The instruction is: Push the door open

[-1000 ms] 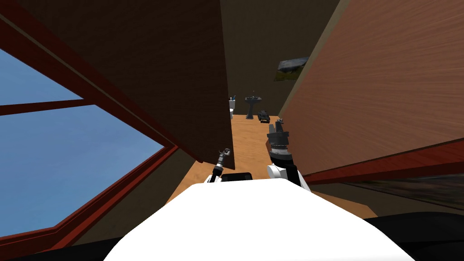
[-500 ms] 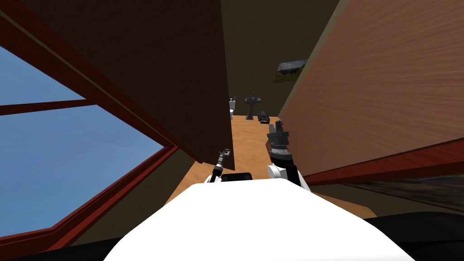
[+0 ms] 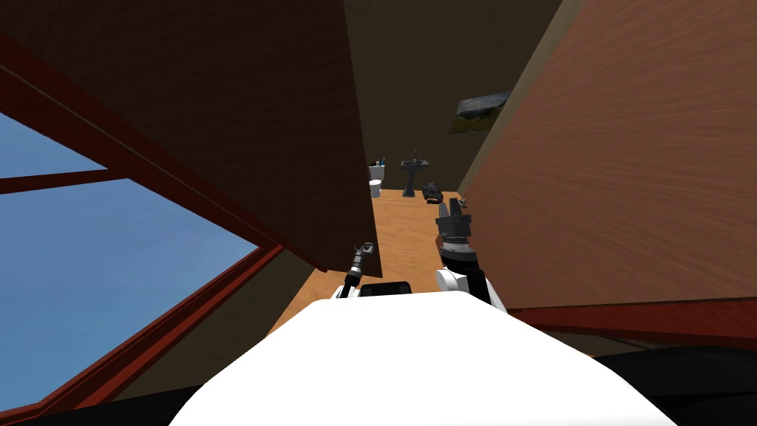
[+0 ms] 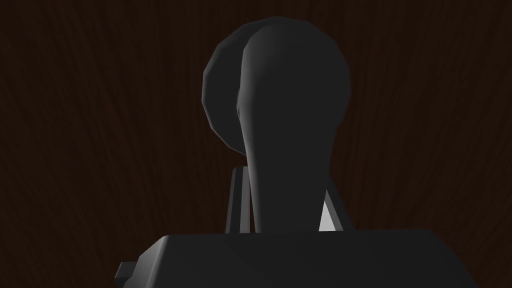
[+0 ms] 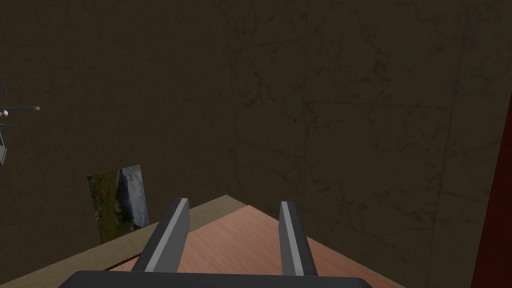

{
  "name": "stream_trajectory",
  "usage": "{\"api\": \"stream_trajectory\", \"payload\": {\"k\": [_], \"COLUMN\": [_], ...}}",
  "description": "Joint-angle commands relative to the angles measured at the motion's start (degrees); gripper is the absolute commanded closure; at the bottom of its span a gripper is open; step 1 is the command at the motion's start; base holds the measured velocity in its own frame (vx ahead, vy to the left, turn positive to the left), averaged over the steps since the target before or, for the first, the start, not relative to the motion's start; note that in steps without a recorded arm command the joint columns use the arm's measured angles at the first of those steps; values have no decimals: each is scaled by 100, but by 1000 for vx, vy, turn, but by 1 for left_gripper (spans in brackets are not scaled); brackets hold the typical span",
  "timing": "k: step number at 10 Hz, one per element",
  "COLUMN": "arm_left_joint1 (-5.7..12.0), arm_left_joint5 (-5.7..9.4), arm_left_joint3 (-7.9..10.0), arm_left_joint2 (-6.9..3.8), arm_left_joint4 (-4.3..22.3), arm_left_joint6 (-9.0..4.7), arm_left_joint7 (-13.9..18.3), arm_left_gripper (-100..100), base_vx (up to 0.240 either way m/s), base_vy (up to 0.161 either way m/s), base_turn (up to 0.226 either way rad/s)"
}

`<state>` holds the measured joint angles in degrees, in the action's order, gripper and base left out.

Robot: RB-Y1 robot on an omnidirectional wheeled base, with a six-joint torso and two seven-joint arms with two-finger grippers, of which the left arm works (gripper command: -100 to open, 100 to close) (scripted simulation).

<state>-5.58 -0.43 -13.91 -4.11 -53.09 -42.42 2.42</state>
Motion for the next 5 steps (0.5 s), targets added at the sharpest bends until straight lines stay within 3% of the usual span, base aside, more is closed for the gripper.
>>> {"api": "stream_trajectory", "payload": {"k": [1, 5], "arm_left_joint1": [44, 120], "arm_left_joint5": [71, 176], "arm_left_joint3": [198, 476], "arm_left_joint2": [-46, -40], "arm_left_joint4": [-32, 56], "arm_left_joint6": [1, 6], "arm_left_joint7": [-54, -141], "arm_left_gripper": [100, 100], "base_vx": [199, 161], "base_vy": [-133, -116], "base_turn": [74, 69]}}
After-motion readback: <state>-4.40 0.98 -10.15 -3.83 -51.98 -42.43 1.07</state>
